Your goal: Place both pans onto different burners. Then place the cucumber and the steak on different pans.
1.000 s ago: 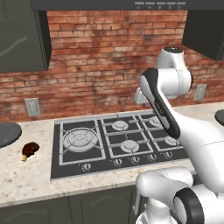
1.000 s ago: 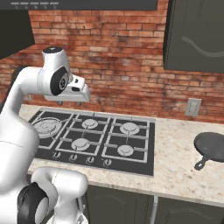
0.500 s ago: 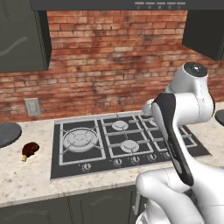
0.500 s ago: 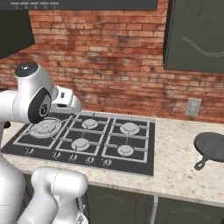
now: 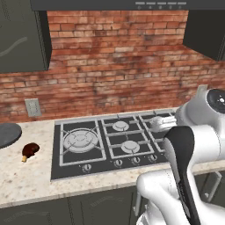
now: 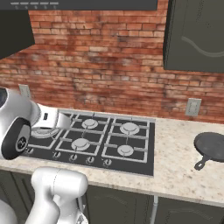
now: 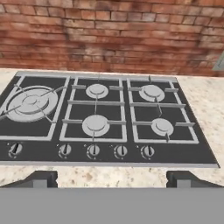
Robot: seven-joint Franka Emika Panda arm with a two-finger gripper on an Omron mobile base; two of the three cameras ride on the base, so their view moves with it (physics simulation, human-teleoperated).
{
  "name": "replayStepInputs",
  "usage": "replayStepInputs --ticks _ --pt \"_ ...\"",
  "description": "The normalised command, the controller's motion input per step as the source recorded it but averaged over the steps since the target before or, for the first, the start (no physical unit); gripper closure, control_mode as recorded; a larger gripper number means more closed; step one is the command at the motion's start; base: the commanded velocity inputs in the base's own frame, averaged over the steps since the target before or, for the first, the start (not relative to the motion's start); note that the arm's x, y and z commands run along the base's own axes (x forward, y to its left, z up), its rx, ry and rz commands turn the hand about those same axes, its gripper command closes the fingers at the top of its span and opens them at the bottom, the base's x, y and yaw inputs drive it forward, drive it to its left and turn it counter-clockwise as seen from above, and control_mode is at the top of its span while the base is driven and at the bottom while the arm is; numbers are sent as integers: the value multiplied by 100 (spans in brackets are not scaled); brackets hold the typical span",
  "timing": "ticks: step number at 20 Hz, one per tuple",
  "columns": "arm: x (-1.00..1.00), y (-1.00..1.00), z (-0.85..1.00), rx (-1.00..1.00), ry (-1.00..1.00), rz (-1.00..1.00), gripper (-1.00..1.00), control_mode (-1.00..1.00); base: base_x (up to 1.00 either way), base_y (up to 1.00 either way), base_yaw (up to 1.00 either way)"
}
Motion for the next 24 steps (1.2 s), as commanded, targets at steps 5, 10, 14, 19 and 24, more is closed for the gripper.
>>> replayStepInputs --ticks 5,10,14,19,24 --pt "-42 0 0 0 -9 -2 -100 100 -26 -2 -1" --pt "0 0 0 0 0 0 -100 100 -60 -22 -2" --pt "0 0 0 0 0 0 -100 100 -46 -47 0" --pt "0 0 0 0 0 0 -100 100 -42 -76 0" --pt "0 0 0 0 0 0 -100 100 -26 -74 0"
